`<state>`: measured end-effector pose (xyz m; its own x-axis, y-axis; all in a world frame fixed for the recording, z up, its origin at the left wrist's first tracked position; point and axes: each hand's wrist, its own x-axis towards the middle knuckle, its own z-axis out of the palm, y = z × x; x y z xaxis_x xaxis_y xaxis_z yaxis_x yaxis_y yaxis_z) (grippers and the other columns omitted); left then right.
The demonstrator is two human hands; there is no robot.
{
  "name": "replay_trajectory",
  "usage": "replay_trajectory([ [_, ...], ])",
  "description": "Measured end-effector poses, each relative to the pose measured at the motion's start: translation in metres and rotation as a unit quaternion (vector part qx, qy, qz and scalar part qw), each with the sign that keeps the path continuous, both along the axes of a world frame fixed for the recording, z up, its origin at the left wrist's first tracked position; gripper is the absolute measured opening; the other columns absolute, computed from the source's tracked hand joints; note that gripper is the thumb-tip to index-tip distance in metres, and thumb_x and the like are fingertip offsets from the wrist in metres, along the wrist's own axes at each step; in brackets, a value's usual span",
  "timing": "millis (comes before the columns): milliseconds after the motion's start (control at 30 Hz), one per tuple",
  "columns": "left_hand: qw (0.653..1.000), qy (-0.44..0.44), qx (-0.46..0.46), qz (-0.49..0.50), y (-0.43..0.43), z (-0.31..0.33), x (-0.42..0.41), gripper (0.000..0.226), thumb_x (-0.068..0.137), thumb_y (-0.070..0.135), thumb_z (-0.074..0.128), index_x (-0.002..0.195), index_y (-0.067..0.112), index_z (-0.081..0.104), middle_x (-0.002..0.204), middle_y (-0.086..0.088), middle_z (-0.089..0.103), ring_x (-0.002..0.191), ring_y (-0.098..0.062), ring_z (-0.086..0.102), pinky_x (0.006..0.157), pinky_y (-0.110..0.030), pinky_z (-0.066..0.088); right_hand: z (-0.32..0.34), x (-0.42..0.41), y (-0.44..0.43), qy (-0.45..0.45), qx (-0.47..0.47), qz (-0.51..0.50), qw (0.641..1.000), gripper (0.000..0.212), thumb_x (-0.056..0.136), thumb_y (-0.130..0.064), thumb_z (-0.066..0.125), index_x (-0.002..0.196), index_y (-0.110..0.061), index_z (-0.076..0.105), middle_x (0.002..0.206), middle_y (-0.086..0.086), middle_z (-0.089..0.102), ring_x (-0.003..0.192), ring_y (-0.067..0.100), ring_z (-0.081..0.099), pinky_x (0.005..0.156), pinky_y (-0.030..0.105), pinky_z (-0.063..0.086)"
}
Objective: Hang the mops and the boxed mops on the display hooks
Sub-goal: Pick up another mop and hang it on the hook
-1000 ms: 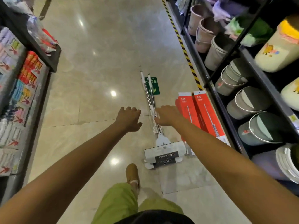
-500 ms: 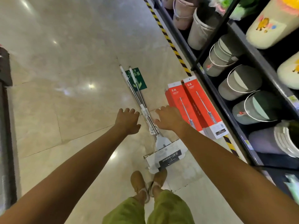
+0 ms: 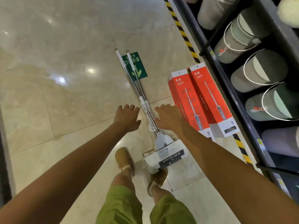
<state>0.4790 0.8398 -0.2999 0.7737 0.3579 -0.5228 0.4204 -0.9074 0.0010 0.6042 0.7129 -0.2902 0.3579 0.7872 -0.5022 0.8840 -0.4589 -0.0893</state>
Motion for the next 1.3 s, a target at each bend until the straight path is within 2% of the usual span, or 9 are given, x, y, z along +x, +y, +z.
replay_trajectory([
  [200, 1.0, 0.015, -0.009, -0.017, 0.064, -0.094, 0.043, 0.059, 0.093, 0.047, 0.047, 0.142, 0.013, 0.039, 0.141, -0.009, 0.047, 0.13, -0.029, 0.043, 0.108, -0.044, 0.032, -0.1, 0.035, 0.054, 0.02, -0.009, -0.042, 0.999, 0.039, 0.094, -0.036, 0.041, 0.123, -0.011, 0.051, 0.115, 0.012, 0.058, 0.105, 0.029, 0.054, 0.082, 0.036, 0.037],
  [400, 0.998, 0.045, -0.028, -0.046, 0.12, -0.23, 0.076, 0.059, 0.094, 0.047, 0.045, 0.142, 0.014, 0.038, 0.142, -0.008, 0.045, 0.131, -0.028, 0.042, 0.108, -0.042, 0.03, -0.235, 0.06, 0.107, 0.059, -0.023, -0.097, 0.993, 0.04, 0.094, -0.038, 0.042, 0.125, -0.015, 0.052, 0.114, 0.01, 0.06, 0.104, 0.027, 0.055, 0.087, 0.037, 0.039],
  [600, 0.996, 0.051, -0.063, -0.032, 0.148, -0.366, 0.087, 0.057, 0.093, 0.047, 0.048, 0.14, 0.014, 0.041, 0.138, -0.007, 0.05, 0.126, -0.029, 0.047, 0.102, -0.041, 0.036, -0.363, 0.074, 0.143, 0.088, -0.026, -0.164, 0.982, 0.042, 0.096, -0.04, 0.045, 0.127, -0.013, 0.051, 0.11, 0.009, 0.059, 0.099, 0.025, 0.057, 0.079, 0.032, 0.037],
  [733, 0.996, 0.04, -0.077, -0.025, 0.158, -0.427, 0.096, 0.058, 0.092, 0.048, 0.048, 0.14, 0.015, 0.042, 0.137, -0.006, 0.052, 0.123, -0.027, 0.05, 0.098, -0.038, 0.038, -0.431, 0.079, 0.152, 0.086, -0.015, -0.21, 0.974, 0.038, 0.094, -0.038, 0.048, 0.123, -0.013, 0.052, 0.111, 0.01, 0.061, 0.1, 0.027, 0.058, 0.076, 0.031, 0.034],
  [867, 0.992, 0.025, -0.12, 0.032, 0.163, -0.466, 0.106, 0.059, 0.092, 0.047, 0.048, 0.141, 0.014, 0.042, 0.136, -0.007, 0.054, 0.121, -0.028, 0.052, 0.097, -0.039, 0.041, -0.482, 0.079, 0.157, 0.081, -0.022, -0.26, 0.962, 0.045, 0.094, -0.041, 0.05, 0.128, -0.012, 0.047, 0.116, 0.011, 0.059, 0.104, 0.028, 0.058, 0.079, 0.033, 0.041],
  [933, 0.976, 0.009, -0.178, 0.126, 0.162, -0.478, 0.112, 0.061, 0.093, 0.046, 0.05, 0.143, 0.014, 0.038, 0.137, -0.008, 0.053, 0.123, -0.028, 0.052, 0.097, -0.04, 0.042, -0.501, 0.077, 0.158, 0.11, -0.008, -0.308, 0.945, 0.042, 0.094, -0.04, 0.052, 0.123, -0.011, 0.049, 0.114, 0.011, 0.062, 0.102, 0.028, 0.06, 0.078, 0.033, 0.043],
  [1067, 0.905, -0.013, -0.289, 0.311, 0.161, -0.492, 0.125, 0.062, 0.094, 0.046, 0.05, 0.146, 0.017, 0.033, 0.143, -0.002, 0.049, 0.128, -0.023, 0.049, 0.097, -0.033, 0.038, -0.525, 0.076, 0.16, 0.185, 0.012, -0.43, 0.884, 0.035, 0.093, -0.034, 0.054, 0.116, -0.007, 0.054, 0.111, 0.014, 0.065, 0.102, 0.032, 0.06, 0.081, 0.037, 0.047],
  [1200, 0.864, -0.02, -0.335, 0.375, 0.157, -0.49, 0.133, 0.061, 0.096, 0.044, 0.048, 0.146, 0.013, 0.032, 0.142, -0.005, 0.049, 0.127, -0.024, 0.049, 0.095, -0.029, 0.037, -0.525, 0.08, 0.159, 0.253, 0.015, -0.445, 0.859, 0.035, 0.095, -0.031, 0.052, 0.119, -0.005, 0.052, 0.112, 0.018, 0.062, 0.102, 0.034, 0.059, 0.079, 0.035, 0.046],
  [1300, 0.833, -0.027, -0.357, 0.423, 0.152, -0.475, 0.14, 0.061, 0.098, 0.041, 0.046, 0.147, 0.009, 0.03, 0.14, -0.007, 0.051, 0.126, -0.025, 0.05, 0.089, -0.026, 0.035, -0.509, 0.079, 0.151, 0.27, 0.037, -0.435, 0.858, 0.034, 0.097, -0.03, 0.051, 0.12, -0.004, 0.051, 0.109, 0.018, 0.063, 0.1, 0.033, 0.059, 0.074, 0.032, 0.042],
])
